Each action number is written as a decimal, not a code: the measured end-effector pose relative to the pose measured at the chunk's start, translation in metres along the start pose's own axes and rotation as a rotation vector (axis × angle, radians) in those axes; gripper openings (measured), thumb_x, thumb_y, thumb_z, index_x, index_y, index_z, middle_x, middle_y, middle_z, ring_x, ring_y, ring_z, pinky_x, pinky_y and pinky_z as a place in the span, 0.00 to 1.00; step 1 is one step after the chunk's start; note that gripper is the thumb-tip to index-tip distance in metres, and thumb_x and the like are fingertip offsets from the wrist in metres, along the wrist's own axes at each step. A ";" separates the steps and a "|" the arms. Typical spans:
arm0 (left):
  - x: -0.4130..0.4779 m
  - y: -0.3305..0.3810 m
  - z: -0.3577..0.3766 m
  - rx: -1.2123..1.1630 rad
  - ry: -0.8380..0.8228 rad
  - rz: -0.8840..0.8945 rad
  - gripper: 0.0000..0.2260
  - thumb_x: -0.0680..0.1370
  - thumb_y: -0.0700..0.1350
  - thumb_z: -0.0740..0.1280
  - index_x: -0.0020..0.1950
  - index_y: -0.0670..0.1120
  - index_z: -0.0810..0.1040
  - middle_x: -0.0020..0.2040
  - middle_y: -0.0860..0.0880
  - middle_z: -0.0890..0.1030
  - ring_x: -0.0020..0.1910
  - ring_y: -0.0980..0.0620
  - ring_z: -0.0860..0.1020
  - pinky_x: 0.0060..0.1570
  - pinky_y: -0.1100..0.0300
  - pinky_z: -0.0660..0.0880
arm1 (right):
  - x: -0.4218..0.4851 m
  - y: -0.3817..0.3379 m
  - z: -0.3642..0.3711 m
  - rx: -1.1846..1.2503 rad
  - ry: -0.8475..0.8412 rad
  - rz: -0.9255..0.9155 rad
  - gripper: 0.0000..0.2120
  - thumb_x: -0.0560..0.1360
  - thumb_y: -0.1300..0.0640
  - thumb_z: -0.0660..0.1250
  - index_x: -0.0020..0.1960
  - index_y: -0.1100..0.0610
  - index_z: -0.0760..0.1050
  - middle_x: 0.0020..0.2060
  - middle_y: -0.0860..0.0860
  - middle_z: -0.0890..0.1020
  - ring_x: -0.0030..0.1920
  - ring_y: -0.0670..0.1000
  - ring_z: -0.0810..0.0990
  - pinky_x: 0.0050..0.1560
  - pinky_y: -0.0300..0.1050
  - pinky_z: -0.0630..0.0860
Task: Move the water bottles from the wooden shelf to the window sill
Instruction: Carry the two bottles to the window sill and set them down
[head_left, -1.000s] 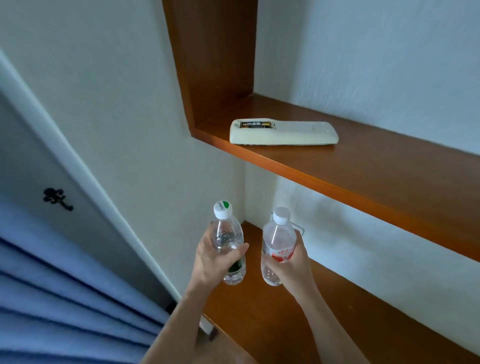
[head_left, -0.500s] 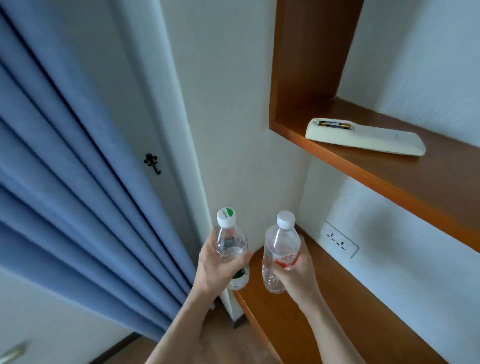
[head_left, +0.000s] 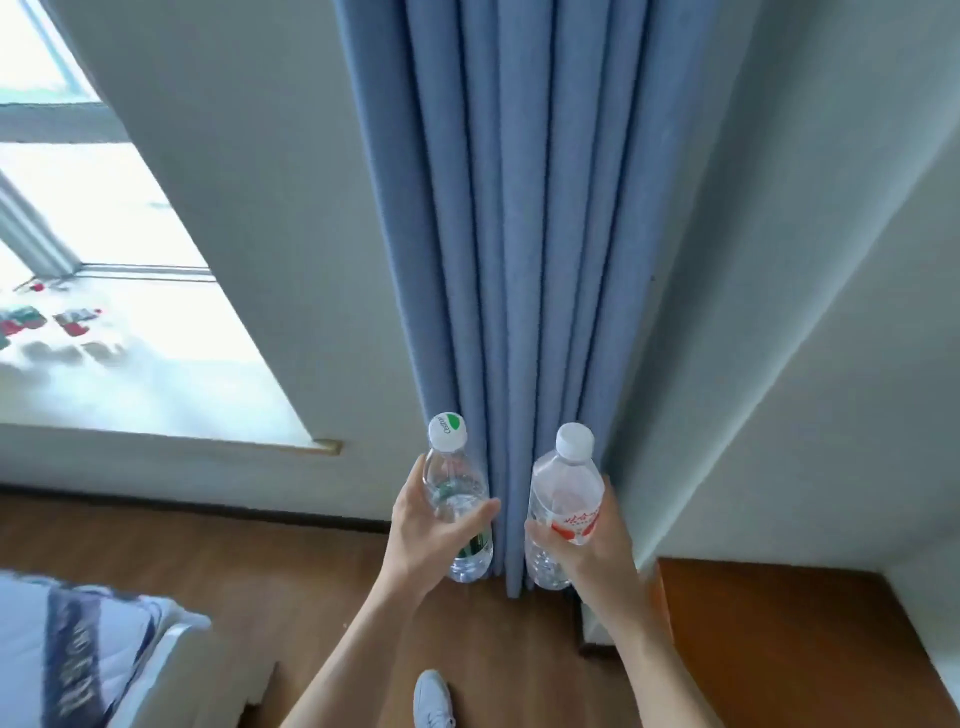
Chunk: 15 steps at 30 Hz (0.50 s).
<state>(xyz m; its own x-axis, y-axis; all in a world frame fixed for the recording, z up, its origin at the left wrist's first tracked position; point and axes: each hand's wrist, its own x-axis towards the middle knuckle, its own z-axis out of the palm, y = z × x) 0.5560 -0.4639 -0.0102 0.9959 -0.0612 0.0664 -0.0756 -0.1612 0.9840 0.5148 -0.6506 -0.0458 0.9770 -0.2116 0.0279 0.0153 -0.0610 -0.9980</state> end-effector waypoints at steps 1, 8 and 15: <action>0.000 -0.003 -0.017 0.007 0.052 -0.013 0.21 0.65 0.49 0.80 0.53 0.51 0.76 0.44 0.49 0.83 0.43 0.51 0.83 0.45 0.60 0.79 | 0.005 -0.002 0.016 -0.017 -0.037 -0.006 0.31 0.68 0.62 0.80 0.65 0.45 0.70 0.55 0.43 0.81 0.56 0.40 0.80 0.52 0.31 0.76; 0.005 -0.020 -0.115 0.054 0.342 -0.079 0.20 0.66 0.43 0.81 0.51 0.51 0.75 0.44 0.52 0.82 0.41 0.61 0.82 0.39 0.70 0.76 | 0.037 -0.011 0.129 -0.059 -0.261 -0.042 0.28 0.66 0.58 0.80 0.62 0.49 0.73 0.50 0.43 0.83 0.53 0.44 0.82 0.52 0.36 0.78; 0.037 -0.049 -0.228 0.090 0.461 -0.067 0.21 0.65 0.46 0.81 0.51 0.55 0.74 0.45 0.55 0.82 0.44 0.59 0.82 0.41 0.68 0.78 | 0.080 -0.019 0.260 -0.102 -0.389 -0.059 0.31 0.64 0.51 0.79 0.63 0.49 0.71 0.52 0.44 0.81 0.54 0.44 0.81 0.52 0.36 0.79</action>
<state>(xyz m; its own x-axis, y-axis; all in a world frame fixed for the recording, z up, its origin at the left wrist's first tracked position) 0.6076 -0.2341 -0.0186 0.9154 0.3924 0.0895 0.0059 -0.2354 0.9719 0.6481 -0.4127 -0.0397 0.9830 0.1785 0.0419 0.0716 -0.1630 -0.9840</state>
